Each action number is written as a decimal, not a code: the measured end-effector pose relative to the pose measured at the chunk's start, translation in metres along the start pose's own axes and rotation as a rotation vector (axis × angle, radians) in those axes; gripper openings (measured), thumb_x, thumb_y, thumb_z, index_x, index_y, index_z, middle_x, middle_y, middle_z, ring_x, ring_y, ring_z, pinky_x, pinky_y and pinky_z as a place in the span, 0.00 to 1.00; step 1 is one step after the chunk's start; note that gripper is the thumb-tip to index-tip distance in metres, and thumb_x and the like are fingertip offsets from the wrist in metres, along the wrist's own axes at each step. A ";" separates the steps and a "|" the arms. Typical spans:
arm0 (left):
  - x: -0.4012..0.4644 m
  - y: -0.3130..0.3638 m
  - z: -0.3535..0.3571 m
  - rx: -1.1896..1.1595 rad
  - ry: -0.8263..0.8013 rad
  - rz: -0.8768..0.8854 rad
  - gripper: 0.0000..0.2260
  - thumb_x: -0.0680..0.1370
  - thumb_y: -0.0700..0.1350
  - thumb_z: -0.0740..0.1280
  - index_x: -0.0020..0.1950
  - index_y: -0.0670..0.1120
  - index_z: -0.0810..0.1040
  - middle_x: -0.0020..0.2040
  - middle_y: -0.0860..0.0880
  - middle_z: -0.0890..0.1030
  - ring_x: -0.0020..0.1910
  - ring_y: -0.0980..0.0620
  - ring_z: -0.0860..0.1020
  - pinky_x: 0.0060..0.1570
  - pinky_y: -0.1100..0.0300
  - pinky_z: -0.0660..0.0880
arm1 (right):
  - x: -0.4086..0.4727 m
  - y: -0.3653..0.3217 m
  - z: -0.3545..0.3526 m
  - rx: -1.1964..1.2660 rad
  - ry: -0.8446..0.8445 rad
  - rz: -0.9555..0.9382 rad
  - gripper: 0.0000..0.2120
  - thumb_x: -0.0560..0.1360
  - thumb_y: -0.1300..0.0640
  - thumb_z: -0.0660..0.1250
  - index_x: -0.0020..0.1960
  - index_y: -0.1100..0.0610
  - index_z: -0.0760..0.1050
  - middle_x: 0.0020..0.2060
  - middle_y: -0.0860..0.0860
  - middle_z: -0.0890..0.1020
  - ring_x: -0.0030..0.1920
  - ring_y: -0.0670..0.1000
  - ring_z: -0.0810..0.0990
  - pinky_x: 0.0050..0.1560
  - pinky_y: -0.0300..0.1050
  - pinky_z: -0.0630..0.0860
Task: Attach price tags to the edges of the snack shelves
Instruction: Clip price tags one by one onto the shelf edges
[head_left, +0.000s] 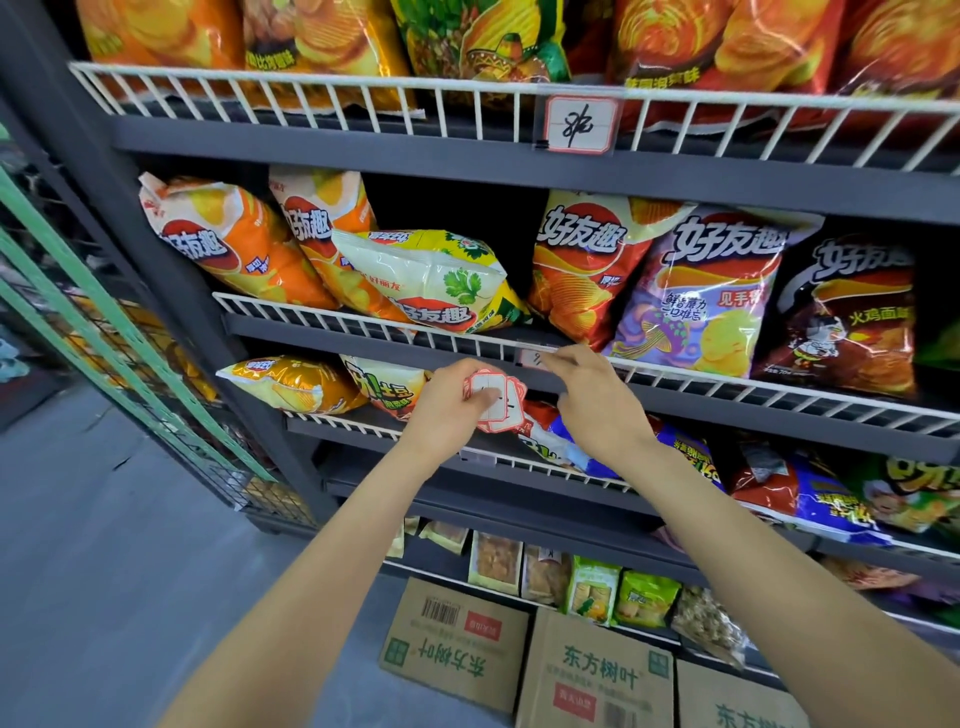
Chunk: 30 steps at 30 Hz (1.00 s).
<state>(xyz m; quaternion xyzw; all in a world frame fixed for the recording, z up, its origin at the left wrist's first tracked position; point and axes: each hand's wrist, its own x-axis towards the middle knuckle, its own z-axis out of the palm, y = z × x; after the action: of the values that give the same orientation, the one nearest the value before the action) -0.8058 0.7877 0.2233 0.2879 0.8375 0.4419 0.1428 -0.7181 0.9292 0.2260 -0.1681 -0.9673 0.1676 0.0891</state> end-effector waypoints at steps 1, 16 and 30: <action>-0.004 0.003 0.002 -0.004 0.014 0.005 0.10 0.78 0.40 0.63 0.60 0.43 0.75 0.53 0.48 0.79 0.53 0.52 0.76 0.52 0.60 0.74 | -0.002 0.001 -0.003 0.202 -0.018 0.031 0.22 0.77 0.66 0.59 0.69 0.56 0.68 0.66 0.51 0.70 0.66 0.51 0.68 0.63 0.44 0.68; -0.058 -0.010 0.017 -0.033 -0.001 -0.099 0.09 0.78 0.41 0.64 0.57 0.42 0.74 0.49 0.49 0.78 0.52 0.49 0.78 0.54 0.51 0.76 | -0.042 -0.005 0.018 0.867 -0.147 0.131 0.07 0.73 0.62 0.70 0.38 0.53 0.79 0.35 0.47 0.81 0.33 0.39 0.76 0.35 0.28 0.70; -0.045 -0.141 0.016 -0.149 -0.032 -0.139 0.05 0.78 0.38 0.64 0.52 0.40 0.76 0.46 0.44 0.80 0.42 0.49 0.78 0.39 0.59 0.75 | -0.028 -0.030 0.142 1.110 -0.186 0.445 0.07 0.73 0.58 0.70 0.36 0.54 0.77 0.35 0.49 0.82 0.38 0.45 0.78 0.30 0.34 0.68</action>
<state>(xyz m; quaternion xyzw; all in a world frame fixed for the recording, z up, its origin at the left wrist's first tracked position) -0.8128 0.7081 0.0978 0.2247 0.8179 0.4873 0.2077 -0.7337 0.8505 0.1017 -0.2796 -0.6808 0.6757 0.0412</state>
